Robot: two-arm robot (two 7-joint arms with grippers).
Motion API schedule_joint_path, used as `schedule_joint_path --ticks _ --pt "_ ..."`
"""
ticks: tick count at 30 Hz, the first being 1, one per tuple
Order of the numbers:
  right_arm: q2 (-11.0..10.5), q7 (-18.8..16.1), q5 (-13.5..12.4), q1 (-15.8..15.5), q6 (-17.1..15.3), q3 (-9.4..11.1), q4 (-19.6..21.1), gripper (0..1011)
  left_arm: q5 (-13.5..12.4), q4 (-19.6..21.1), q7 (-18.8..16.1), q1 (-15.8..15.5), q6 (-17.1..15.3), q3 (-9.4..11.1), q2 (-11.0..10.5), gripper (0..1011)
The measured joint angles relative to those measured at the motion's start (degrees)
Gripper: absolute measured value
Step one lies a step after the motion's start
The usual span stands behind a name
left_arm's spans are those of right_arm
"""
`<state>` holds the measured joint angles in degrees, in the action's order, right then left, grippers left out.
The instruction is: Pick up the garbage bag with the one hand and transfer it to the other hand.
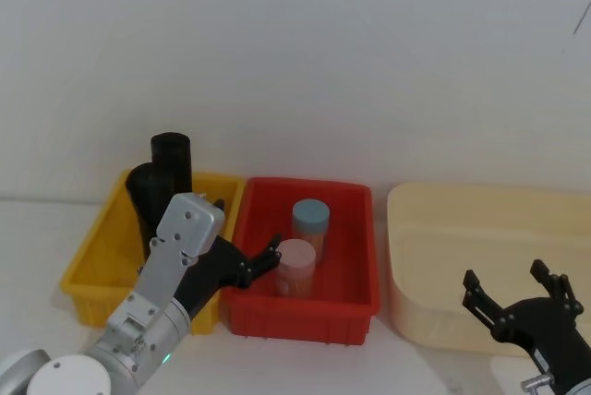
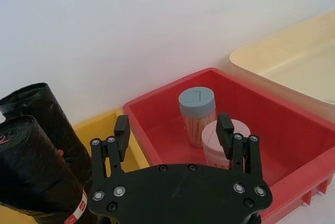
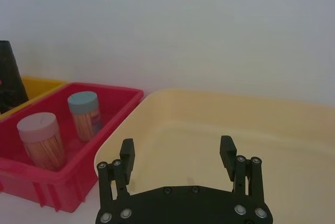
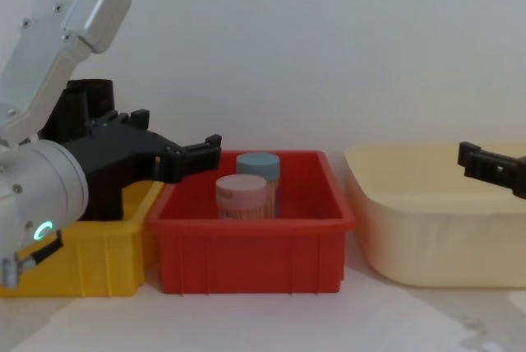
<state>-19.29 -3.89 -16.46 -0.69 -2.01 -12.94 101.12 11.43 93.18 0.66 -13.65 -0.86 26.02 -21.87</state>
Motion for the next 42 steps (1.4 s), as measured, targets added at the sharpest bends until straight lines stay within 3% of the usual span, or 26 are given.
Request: schedule_joint_path --ticks 9,16,26,31,35,42 --pt "0.53 -1.01 -0.25 1.76 -1.13 -0.34 -0.17 1004 0.09 1.53 1.28 -0.83 -1.79 -0.8 -0.92 1001" --pt "1.85 -1.99 -0.74 4.7 -3.61 -1.34 0.78 1004 2.19 5.66 3.48 -1.04 -4.72 -3.36 -3.22 1001" --pt "4.74 -3.13 -0.71 10.44 -8.12 -4.43 -0.07 1004 6.96 10.94 6.97 1.75 -7.84 -10.63 -8.53 1001" --pt "6.26 -3.85 -0.41 13.35 -10.32 -6.12 -1.68 1004 9.55 12.14 8.33 4.25 -8.86 -15.51 -11.01 1001" --pt "7.53 -4.46 -0.04 15.77 -12.09 -7.48 -3.43 1004 11.78 11.89 9.58 6.58 -9.15 -19.73 -12.78 1001" --pt "9.5 -5.5 0.41 19.57 -14.57 -9.34 -6.99 1004 15.25 9.62 11.86 7.97 -9.36 -23.32 -13.46 1001"
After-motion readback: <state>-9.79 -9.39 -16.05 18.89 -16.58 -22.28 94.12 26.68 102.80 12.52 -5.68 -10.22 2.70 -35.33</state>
